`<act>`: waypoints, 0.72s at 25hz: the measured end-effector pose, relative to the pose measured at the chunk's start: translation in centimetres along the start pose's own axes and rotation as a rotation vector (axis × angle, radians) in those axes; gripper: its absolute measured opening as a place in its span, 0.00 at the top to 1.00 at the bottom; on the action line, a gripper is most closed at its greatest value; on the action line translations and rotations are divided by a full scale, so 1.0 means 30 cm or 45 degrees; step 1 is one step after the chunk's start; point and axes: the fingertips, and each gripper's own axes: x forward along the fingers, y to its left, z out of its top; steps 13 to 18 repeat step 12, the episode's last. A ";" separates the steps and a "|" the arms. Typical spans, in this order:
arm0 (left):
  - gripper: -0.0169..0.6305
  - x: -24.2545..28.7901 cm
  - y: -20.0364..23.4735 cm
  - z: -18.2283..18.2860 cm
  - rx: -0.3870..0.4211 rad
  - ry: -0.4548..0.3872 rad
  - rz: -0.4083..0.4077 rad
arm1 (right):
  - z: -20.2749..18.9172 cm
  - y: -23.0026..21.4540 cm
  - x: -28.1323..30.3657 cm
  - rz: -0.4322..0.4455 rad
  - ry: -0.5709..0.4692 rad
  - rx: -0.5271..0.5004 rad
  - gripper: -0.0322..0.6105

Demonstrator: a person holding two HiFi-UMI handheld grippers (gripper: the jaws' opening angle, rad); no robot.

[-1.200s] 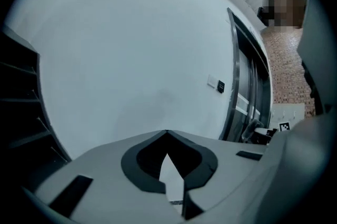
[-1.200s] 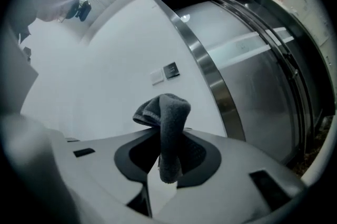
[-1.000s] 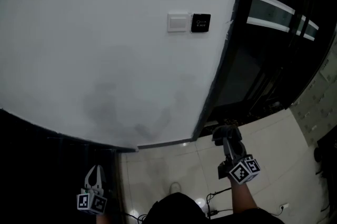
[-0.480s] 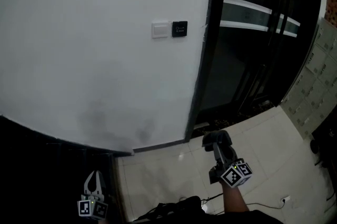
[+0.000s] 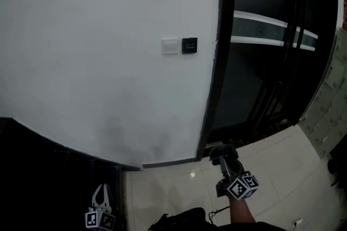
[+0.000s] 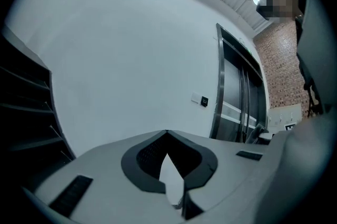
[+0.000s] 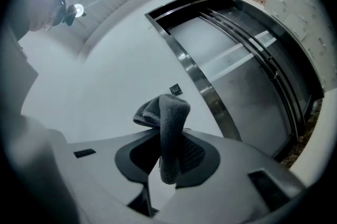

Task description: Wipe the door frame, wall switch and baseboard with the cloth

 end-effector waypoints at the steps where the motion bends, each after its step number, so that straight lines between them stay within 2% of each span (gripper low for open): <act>1: 0.99 -0.012 0.003 -0.005 -0.004 0.000 0.010 | -0.006 0.007 0.008 0.014 0.009 -0.004 0.84; 6: 0.99 -0.038 -0.001 -0.011 -0.002 0.010 0.037 | 0.000 0.030 0.022 0.050 0.044 -0.084 0.84; 12: 0.99 -0.014 -0.025 -0.020 0.079 0.014 0.019 | -0.005 -0.022 0.007 0.011 0.021 -0.039 0.84; 18: 0.99 -0.014 -0.025 -0.020 0.079 0.014 0.019 | -0.005 -0.022 0.007 0.011 0.021 -0.039 0.84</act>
